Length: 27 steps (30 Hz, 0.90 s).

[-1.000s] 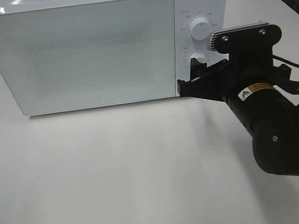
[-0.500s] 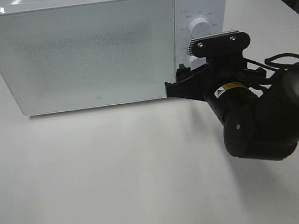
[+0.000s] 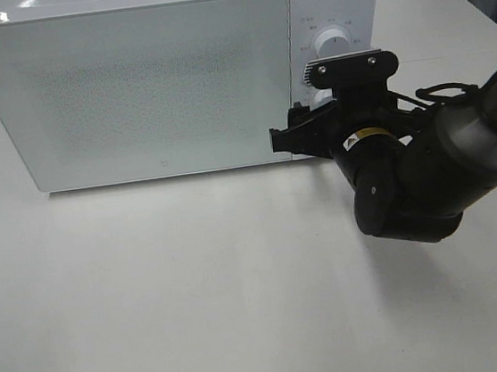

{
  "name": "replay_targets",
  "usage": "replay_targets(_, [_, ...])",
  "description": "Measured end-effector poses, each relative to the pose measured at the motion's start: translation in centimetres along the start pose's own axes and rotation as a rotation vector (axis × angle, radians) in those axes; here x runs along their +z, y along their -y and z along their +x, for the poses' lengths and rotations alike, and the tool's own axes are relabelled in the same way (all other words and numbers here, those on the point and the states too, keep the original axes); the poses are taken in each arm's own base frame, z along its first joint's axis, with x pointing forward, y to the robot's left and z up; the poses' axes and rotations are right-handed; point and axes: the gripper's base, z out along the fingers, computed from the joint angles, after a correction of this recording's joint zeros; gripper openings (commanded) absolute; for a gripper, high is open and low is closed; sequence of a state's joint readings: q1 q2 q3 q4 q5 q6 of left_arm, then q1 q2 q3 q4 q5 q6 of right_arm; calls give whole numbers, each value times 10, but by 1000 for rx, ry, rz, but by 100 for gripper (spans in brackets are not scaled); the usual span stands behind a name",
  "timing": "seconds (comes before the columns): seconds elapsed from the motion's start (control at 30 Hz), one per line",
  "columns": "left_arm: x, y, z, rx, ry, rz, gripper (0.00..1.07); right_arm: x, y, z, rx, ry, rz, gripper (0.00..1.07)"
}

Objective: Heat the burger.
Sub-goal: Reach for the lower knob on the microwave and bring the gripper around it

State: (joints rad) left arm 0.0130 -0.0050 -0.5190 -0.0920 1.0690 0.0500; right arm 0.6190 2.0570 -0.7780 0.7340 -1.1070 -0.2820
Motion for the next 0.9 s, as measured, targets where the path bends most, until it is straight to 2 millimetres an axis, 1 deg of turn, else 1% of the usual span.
replay_targets(0.2, [0, 0, 0, 0, 0, 0, 98, 5, -4, 1, 1, 1, -4, 75])
replay_targets(0.37, [0, 0, 0, 0, 0, 0, 98, 11, 2, -1, 11, 5, 17, 75])
replay_targets(0.6, [0, 0, 0, 0, 0, 0, 98, 12, 2, -1, 10, -5, 17, 73])
replay_targets(0.9, [0, 0, 0, 0, 0, 0, 98, 12, 2, 1, 11, -19, 14, 67])
